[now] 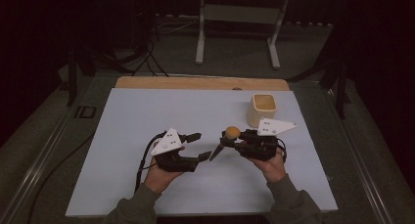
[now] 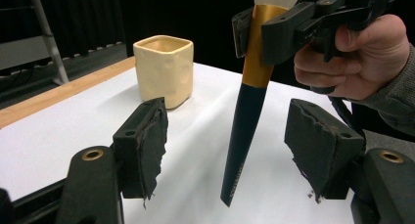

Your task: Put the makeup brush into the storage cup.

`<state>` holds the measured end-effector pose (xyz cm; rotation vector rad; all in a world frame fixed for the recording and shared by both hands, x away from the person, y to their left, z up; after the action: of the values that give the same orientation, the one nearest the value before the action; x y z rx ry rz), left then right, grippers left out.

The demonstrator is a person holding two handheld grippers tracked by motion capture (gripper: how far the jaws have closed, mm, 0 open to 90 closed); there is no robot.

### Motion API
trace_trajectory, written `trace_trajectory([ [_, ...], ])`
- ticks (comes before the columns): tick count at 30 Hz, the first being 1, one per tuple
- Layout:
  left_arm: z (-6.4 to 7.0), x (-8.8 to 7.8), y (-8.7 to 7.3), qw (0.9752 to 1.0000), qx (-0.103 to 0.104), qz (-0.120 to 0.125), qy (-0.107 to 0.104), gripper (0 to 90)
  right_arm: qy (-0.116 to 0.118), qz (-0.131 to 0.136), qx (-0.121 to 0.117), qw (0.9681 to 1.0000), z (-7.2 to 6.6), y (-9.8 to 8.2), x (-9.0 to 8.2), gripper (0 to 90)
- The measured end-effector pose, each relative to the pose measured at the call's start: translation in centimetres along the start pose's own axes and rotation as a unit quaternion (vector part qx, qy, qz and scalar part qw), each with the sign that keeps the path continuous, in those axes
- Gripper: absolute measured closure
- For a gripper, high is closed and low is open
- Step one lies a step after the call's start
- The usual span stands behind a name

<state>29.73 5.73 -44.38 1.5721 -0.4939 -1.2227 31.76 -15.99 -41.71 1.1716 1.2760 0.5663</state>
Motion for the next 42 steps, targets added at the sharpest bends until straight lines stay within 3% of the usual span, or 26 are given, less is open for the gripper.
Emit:
trace_trajectory([
  [19, -1.4, -1.4, 0.1, 0.9989, -0.023, 0.010, 0.040, 23.5, -0.019, 0.002, 0.002, 0.9998, 0.9, 0.3, -1.0, 73.0],
  [29, -2.7, -2.5, -0.2, 0.9956, -0.041, 0.010, 0.084, 14.8, -0.033, 0.004, 0.008, 0.9994, 1.6, 0.4, -1.7, 73.0],
  [42, -4.1, -4.3, -0.3, 0.9921, -0.058, 0.023, 0.109, 13.2, -0.053, 0.006, 0.015, 0.9984, 2.8, 0.5, -2.5, 73.0],
])
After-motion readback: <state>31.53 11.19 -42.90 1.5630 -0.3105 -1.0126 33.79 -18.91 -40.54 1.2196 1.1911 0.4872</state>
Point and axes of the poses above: each handheld gripper's, and its own axes: x roughly forward along the jaws, y roughly out of its top, z roughly to its right, the point moved 4 cm from there along x, roughly forward along the jaws, and after that the axes turned 11 degrees about -z, right-handed, at the moved point
